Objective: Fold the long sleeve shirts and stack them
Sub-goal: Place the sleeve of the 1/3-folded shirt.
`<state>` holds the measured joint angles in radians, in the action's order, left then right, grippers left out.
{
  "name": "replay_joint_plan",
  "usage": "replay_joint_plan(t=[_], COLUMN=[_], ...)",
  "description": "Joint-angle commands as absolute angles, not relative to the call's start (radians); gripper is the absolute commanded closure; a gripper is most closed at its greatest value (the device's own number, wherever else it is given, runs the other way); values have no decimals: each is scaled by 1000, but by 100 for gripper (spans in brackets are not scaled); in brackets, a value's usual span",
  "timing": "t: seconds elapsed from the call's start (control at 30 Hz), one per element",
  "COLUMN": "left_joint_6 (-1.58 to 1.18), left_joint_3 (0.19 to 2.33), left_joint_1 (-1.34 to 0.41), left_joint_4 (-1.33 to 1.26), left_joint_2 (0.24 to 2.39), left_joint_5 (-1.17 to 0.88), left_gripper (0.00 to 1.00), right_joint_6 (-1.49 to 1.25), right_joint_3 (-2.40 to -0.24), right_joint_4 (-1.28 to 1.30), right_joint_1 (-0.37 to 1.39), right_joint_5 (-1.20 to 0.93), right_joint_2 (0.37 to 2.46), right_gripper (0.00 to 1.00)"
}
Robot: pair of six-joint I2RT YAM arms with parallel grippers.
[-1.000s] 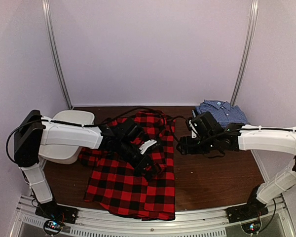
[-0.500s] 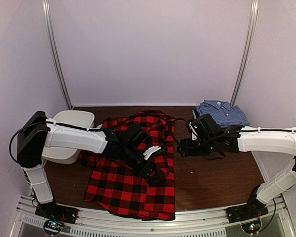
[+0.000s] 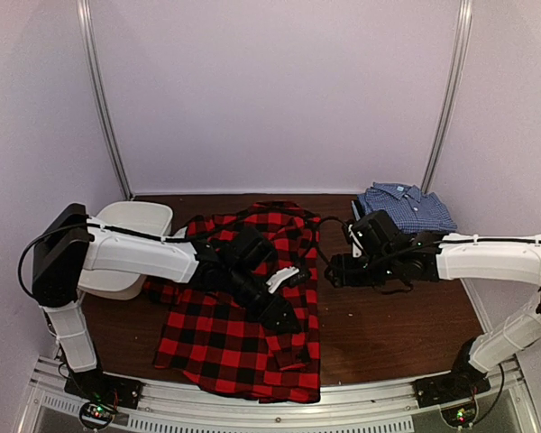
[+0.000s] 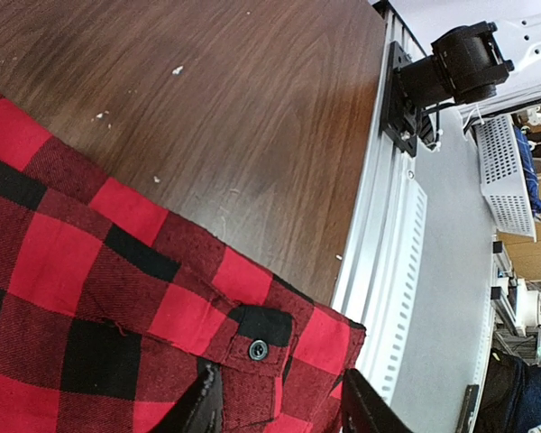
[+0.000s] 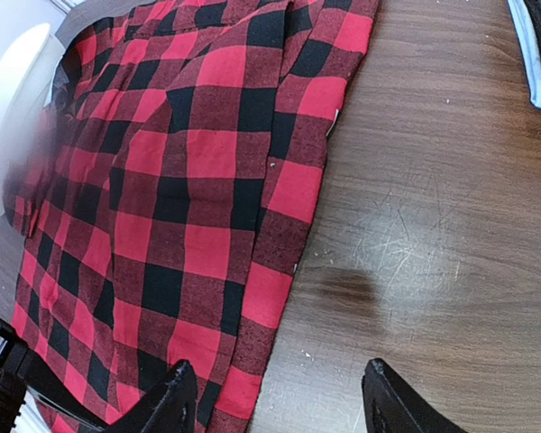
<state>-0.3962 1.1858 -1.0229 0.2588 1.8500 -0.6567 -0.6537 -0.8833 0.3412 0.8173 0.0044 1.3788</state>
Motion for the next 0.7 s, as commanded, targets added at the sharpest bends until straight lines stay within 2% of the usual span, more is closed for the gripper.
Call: replay_joint_plan(t=[0.0, 0.17, 0.33, 0.67], left_joint_6=[-402, -429, -486, -524], left_joint_3=[1179, 1176, 1184, 1250], left_joint_1=[-1026, -1011, -911, -737], left_joint_4=[197, 203, 199, 200], left_joint_2=[1806, 1771, 1737, 1757], left_joint_5=[-680, -584, -470, -428], left_gripper=[52, 52, 52, 53], right_joint_6=[-663, -670, -656, -625], right_joint_3=[-874, -884, -947, -1159], right_joint_4=[317, 282, 221, 84], right_joint_1=[811, 805, 748, 551], right_joint_5=[10, 9, -35, -202], right_joint_2=[1356, 1384, 1468, 1808], right_gripper=[36, 36, 36, 40])
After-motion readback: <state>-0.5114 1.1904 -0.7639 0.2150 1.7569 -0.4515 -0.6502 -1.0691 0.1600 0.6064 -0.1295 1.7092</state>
